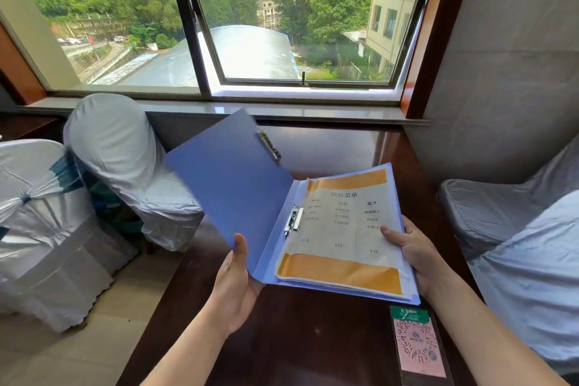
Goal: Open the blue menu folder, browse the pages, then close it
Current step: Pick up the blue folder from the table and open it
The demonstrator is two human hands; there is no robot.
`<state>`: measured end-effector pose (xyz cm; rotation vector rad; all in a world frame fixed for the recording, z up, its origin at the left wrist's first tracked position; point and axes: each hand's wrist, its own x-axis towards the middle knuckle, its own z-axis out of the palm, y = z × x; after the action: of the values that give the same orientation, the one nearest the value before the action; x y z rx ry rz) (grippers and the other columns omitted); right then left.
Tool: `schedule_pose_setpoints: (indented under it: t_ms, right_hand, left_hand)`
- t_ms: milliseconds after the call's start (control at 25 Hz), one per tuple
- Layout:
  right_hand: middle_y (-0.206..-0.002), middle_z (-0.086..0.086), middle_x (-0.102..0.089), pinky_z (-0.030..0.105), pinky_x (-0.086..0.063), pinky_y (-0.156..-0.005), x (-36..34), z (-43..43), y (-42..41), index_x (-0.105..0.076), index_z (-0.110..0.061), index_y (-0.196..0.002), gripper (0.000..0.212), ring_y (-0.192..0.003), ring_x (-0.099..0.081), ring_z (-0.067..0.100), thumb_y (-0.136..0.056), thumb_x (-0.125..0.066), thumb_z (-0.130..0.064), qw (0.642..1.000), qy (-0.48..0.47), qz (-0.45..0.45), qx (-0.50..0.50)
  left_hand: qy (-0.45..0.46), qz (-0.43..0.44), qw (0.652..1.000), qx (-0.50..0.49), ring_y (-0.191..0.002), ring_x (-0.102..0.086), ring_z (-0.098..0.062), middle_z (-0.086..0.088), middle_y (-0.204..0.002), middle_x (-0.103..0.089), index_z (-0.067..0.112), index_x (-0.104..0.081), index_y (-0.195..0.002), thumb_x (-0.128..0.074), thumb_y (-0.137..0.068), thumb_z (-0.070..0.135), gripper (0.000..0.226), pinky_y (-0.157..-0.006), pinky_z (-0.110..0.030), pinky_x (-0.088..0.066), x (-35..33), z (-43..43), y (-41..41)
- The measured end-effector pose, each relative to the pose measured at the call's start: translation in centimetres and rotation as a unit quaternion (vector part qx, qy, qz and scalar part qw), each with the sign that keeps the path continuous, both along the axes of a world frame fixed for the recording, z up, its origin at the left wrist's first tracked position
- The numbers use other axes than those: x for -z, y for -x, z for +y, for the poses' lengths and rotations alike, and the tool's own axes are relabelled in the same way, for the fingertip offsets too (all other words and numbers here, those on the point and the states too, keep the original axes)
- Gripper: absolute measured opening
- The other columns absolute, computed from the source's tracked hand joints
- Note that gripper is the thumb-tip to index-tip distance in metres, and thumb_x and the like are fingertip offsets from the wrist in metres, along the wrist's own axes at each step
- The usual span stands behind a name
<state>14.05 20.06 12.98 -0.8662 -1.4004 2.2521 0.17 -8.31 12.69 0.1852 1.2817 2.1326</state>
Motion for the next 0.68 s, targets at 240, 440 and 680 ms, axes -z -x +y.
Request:
schedule_pose_setpoints:
  t_ms: [240, 440, 680]
  right_hand:
    - [-0.109, 0.015, -0.077, 0.046, -0.064, -0.063, -0.5, 1.5, 0.0, -0.064, -0.018, -0.121, 0.026, -0.094, -0.076, 0.038, -0.098, -0.057, -0.009, 1.0, -0.024, 0.001, -0.003]
    - [-0.111, 0.017, -0.076, 0.044, -0.063, -0.061, -1.1, 2.3, 0.8, -0.064, -0.017, -0.121, 0.027, -0.092, -0.076, 0.038, -0.097, -0.057, -0.007, 0.999, -0.034, -0.003, -0.026]
    - [-0.113, 0.02, -0.075, 0.041, -0.063, -0.06, -2.5, 3.2, 1.3, -0.061, -0.006, -0.125, 0.029, -0.089, -0.077, 0.036, -0.098, -0.056, -0.015, 0.998, -0.041, -0.014, -0.049]
  left_hand:
    - [-0.066, -0.064, 0.994, 0.056, -0.12, -0.063, -0.039, -0.015, -0.128, -0.068, 0.022, -0.067, -0.122, -0.063, -0.092, 0.011, 0.032, -0.082, -0.057, -0.059, 0.4, -1.5, 0.3]
    - [-0.052, -0.089, 0.987, 0.124, -0.117, -0.06, -0.052, -0.028, -0.127, -0.065, 0.004, -0.061, -0.127, -0.072, -0.076, -0.012, 0.054, -0.076, -0.053, -0.061, -0.1, -2.3, 0.3]
    - [-0.03, -0.12, 0.988, 0.096, -0.095, -0.067, -0.047, -0.029, -0.101, -0.07, -0.015, -0.054, -0.12, -0.066, -0.068, -0.023, 0.054, -0.071, -0.052, -0.062, -0.3, -1.8, -0.4]
